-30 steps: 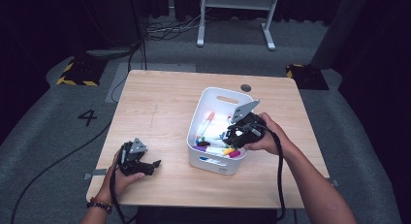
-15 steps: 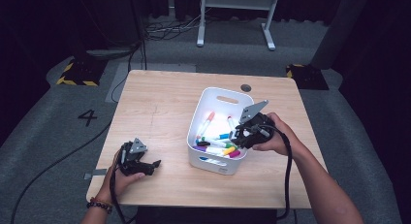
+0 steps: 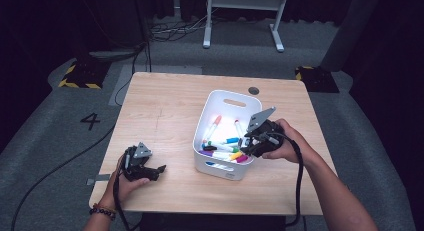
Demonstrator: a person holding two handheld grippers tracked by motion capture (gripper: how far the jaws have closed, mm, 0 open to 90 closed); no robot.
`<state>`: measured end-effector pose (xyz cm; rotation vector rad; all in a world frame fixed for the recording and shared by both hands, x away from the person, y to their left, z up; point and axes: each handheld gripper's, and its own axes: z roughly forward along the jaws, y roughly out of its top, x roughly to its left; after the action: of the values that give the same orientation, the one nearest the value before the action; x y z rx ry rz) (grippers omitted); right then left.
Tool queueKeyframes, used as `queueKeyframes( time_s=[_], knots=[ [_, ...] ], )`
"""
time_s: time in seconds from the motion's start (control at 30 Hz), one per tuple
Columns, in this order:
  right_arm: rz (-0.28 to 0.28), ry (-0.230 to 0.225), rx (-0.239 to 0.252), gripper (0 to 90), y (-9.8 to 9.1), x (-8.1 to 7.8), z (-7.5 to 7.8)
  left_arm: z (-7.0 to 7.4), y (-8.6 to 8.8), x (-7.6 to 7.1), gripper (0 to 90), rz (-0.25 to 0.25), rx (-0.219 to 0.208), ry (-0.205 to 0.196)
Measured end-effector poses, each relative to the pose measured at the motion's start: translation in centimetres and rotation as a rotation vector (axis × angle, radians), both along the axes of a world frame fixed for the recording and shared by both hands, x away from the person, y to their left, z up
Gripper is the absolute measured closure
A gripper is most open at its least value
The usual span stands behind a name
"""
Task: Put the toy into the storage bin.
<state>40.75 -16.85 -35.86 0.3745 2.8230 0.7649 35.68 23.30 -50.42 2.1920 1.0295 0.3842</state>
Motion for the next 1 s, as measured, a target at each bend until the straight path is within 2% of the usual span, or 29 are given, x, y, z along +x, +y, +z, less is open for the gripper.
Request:
queueKeyframes(
  time_s=[0.07, 0.23, 0.4, 0.6, 0.77, 0.87, 1.0],
  knots=[
    [0.029, 0.005, -0.015, 48.3, 0.3, -0.2, -0.1, 0.0, 0.0, 0.0, 15.6, 0.000, 0.000, 0.000],
    [0.028, -0.015, -0.033, 48.2, 0.6, -0.6, -0.2, 0.0, 0.0, 0.0, 15.6, 0.000, 0.000, 0.000],
    [0.034, -0.016, -0.021, 47.1, 0.4, -1.0, -0.2, 0.0, 0.0, 0.0, 15.6, 0.002, -0.004, 0.000],
    [0.007, -0.026, 0.028, 45.3, -0.1, -1.3, 0.7, 0.0, 0.0, 0.0, 15.6, 0.000, 0.000, 0.000],
    [-0.006, -0.046, 0.031, 44.4, -0.3, -1.1, 0.8, 0.0, 0.0, 0.0, 15.6, -0.001, 0.000, 0.000],
    [-0.025, -0.058, 0.049, 44.3, -0.3, -0.9, 0.6, 0.0, 0.0, 0.0, 15.6, 0.000, 0.000, 0.000],
    [-0.034, -0.091, 0.054, 43.6, -0.3, -0.5, 0.5, 0.0, 0.0, 0.0, 15.6, 0.000, 0.000, 0.000]
  ],
)
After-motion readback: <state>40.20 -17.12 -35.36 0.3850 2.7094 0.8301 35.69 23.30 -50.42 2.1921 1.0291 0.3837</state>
